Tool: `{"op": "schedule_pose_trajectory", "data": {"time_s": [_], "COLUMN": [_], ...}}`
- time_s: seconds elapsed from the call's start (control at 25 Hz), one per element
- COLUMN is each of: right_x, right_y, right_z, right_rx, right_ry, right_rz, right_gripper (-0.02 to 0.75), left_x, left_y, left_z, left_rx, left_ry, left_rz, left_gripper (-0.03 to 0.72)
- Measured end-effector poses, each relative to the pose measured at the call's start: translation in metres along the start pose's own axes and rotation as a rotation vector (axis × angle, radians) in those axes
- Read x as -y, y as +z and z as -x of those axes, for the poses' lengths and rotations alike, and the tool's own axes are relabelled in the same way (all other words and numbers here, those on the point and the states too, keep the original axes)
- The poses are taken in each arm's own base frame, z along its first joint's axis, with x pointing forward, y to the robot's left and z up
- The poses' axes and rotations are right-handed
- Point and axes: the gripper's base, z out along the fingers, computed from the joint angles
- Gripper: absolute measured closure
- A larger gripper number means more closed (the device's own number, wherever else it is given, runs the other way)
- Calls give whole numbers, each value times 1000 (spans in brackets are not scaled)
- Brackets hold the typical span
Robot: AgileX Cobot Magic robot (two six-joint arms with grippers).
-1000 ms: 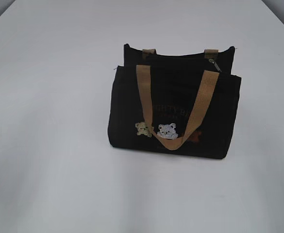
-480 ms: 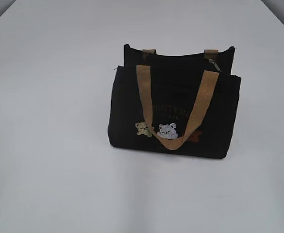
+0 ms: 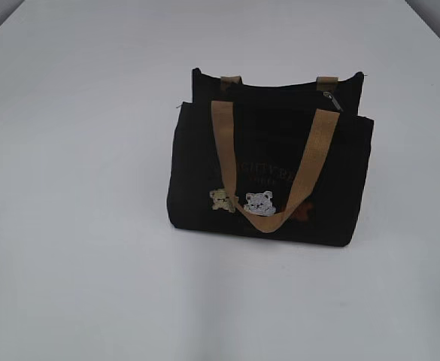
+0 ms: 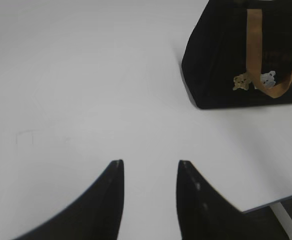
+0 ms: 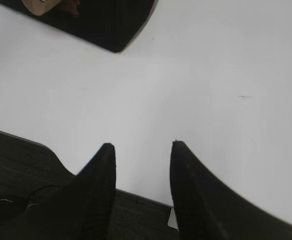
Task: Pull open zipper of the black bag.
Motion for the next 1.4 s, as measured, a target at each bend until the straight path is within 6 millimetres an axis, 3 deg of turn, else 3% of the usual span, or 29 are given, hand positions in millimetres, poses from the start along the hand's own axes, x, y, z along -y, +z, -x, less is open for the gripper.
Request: {"op": "schedule_pose_trajectory", "data": {"time_s": [0.4, 1.4], "right_x": [-7, -7], "right_y": [-17, -17], "right_z": [-12, -12], "right_rx": [165, 167], "right_ry": [-16, -6], "right_rz": [-31, -30], "right_gripper": [445, 446], "left_x": [0, 0], "left_y": [1, 1], "left_z": [-1, -2], "left_rx": [-9, -10], "left_ry": [2, -15], "left_rz": [3, 40], "left_gripper": [418, 442]}}
